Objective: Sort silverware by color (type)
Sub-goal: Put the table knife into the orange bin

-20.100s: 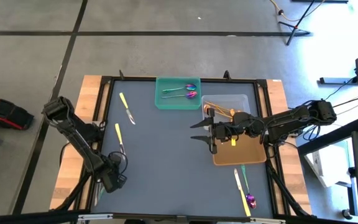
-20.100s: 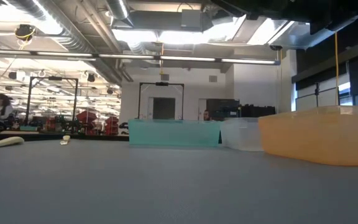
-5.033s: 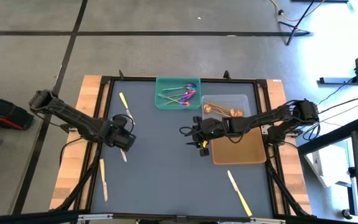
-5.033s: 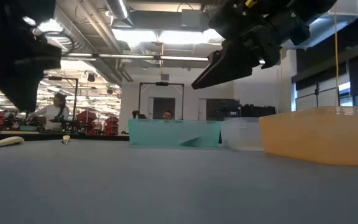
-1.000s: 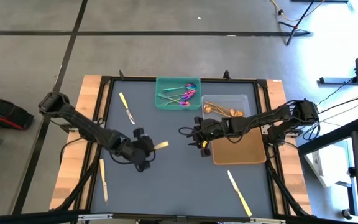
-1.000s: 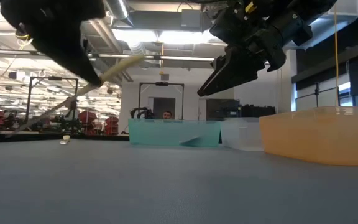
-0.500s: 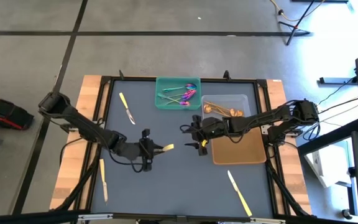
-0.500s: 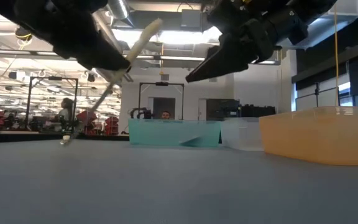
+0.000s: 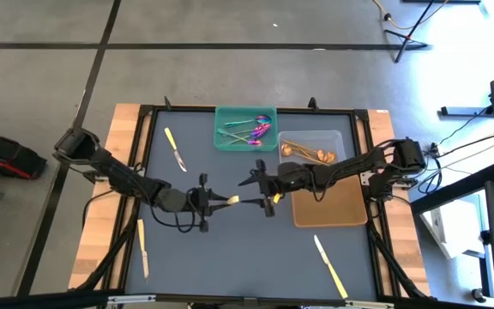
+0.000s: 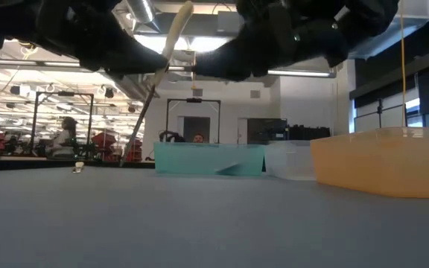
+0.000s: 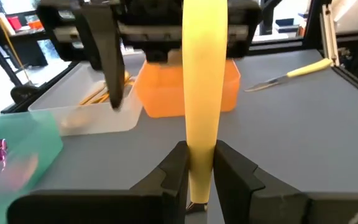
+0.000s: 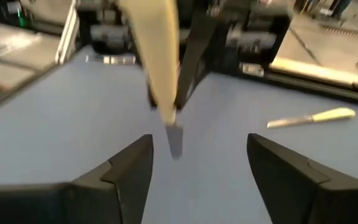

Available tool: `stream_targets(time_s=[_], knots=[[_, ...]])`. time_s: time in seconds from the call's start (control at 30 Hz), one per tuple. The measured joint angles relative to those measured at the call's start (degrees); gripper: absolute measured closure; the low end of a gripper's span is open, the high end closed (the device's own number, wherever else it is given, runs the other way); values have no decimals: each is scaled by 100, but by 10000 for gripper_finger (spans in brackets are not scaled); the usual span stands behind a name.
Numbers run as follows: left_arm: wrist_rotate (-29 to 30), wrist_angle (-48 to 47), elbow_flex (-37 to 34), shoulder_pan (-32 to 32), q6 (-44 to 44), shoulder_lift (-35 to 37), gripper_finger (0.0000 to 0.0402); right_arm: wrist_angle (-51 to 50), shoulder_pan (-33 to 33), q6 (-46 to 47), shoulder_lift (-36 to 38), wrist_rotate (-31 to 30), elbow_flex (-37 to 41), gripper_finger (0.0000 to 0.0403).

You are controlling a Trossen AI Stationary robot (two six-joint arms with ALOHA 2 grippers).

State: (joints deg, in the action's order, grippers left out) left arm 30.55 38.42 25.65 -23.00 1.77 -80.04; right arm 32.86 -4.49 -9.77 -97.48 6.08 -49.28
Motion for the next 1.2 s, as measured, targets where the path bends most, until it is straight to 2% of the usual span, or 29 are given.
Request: stream_targets(time_s=[0.23,0.4,0.57,0.67,0.8,1.03,1.2], knots=[[68,149,2,2,-111,-27,344,970,-4,232,-256,155,-82,162],[309,257,2,41,-202,-25,344,977,-31,359,-431,456,-240,162],[298,312,7,88,-204,-25,344,1438,-57,365,-626,340,-421,162],[305,384,7,93,-239,-24,344,1326,-52,372,-672,361,-529,167],[301,419,7,94,-246,-20,344,1274,-50,371,-677,383,-608,217],[311,451,7,114,-242,-20,344,1281,-34,194,-677,389,-623,356],[347,462,7,115,-430,-20,335,1256,-35,-8,-672,371,-623,361]])
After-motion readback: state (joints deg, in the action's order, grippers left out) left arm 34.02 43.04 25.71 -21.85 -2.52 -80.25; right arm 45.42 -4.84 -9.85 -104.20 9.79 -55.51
